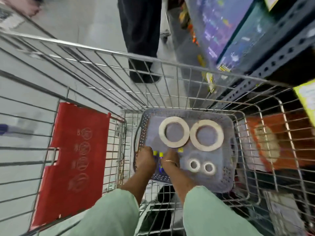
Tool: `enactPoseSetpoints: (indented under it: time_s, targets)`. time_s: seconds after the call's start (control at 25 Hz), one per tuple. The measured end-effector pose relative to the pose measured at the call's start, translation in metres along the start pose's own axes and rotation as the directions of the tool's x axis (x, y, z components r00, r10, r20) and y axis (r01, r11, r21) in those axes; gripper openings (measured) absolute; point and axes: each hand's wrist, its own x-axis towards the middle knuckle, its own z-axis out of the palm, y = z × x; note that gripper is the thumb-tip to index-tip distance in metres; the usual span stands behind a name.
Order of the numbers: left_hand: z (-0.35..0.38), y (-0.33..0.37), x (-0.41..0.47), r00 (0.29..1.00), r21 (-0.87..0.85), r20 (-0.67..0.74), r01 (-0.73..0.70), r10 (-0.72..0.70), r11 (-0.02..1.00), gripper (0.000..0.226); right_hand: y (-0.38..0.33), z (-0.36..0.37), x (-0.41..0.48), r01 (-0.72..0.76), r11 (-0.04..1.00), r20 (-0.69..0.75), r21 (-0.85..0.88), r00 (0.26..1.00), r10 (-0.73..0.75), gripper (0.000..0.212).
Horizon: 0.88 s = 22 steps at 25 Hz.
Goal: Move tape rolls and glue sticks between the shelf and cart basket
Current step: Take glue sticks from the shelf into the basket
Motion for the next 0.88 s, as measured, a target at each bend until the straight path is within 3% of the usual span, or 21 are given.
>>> enactPoseSetpoints:
  time_s: [0.16, 0.28, 0.4, 0.52, 0.6, 0.72, 0.88]
  targets:
    - [0.008, -0.003, 0.003, 0.998, 0.049, 0.007, 0.062, -0.062, 0.997, 0.020, 0.002, 0.012, 0.006, -0.096, 0.992, -0.052, -0.084, 0.994, 0.092, 0.036]
    - [0.004, 0.001, -0.002, 0.999, 0.099, 0.028, 0.022, -0.024, 0.995, 0.006, 0.004, -0.010, 0.004, -0.010, 0.991, -0.036, -0.134, 0.999, 0.005, 0.017]
    - [-0.008, 0.023, -0.005, 0.994, 0.088, 0.034, -0.108, 0.105, 0.990, 0.002, 0.005, -0.057, 0.000, 0.161, 0.966, -0.114, -0.200, 0.976, -0.187, 0.019]
    - [-0.010, 0.059, 0.004, 0.947, 0.163, 0.064, -0.322, 0.315, 0.933, 0.032, 0.021, -0.103, 0.005, 0.285, 0.857, -0.119, -0.430, 0.923, -0.366, 0.027]
    - [-0.003, 0.078, 0.011, 0.899, 0.273, 0.142, -0.438, 0.415, 0.856, 0.042, 0.042, -0.121, 0.016, 0.278, 0.778, -0.132, -0.564, 0.899, -0.417, 0.033]
    - [0.013, 0.085, 0.021, 0.885, 0.428, 0.204, -0.465, 0.418, 0.775, 0.042, 0.057, -0.126, 0.030, 0.253, 0.718, -0.100, -0.648, 0.906, -0.410, 0.038]
    - [0.029, 0.074, 0.031, 0.901, 0.497, 0.208, -0.433, 0.381, 0.752, 0.032, 0.057, -0.115, 0.039, 0.266, 0.636, -0.064, -0.724, 0.893, -0.446, 0.030]
